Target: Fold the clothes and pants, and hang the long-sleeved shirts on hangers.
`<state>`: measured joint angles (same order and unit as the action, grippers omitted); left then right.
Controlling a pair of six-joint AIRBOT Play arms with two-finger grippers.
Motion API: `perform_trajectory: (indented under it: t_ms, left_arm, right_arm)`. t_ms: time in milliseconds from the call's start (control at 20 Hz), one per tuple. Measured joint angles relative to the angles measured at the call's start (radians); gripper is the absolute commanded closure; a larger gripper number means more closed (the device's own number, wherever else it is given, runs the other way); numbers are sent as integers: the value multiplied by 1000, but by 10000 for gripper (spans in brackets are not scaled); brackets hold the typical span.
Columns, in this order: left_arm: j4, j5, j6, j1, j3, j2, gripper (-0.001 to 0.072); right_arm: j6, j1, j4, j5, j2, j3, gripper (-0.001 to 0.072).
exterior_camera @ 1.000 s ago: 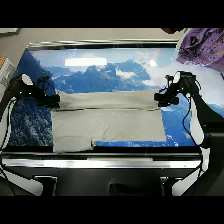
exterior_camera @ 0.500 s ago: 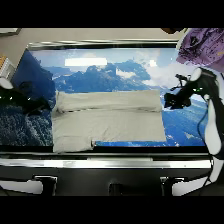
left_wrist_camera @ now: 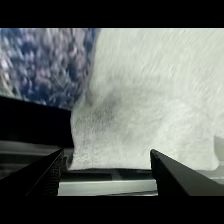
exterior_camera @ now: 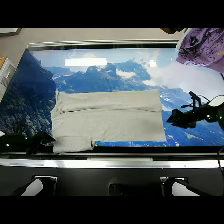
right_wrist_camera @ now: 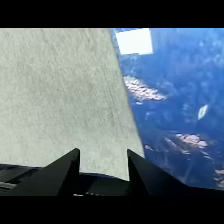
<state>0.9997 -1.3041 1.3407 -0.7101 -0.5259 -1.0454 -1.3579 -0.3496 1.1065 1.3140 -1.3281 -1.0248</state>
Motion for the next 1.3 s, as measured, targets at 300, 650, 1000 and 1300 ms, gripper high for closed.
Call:
perform_trajectory:
  t_ms: [300,650,1000,1300]
  left_arm:
    - [-63,51,-26,-12,145,77,117]
    - [-99,43,-32,-5,166,87,686]
    - [-102,32,-32,-5,167,88,686]
    - [-103,32,-33,-5,166,88,686]
  right_arm:
    - [49,-6,-80,-16,31,53,372]
    - [57,-12,-113,3,40,61,370]
    - [46,-170,-63,23,64,122,293]
    - [95,-196,-67,-37,52,285,295]
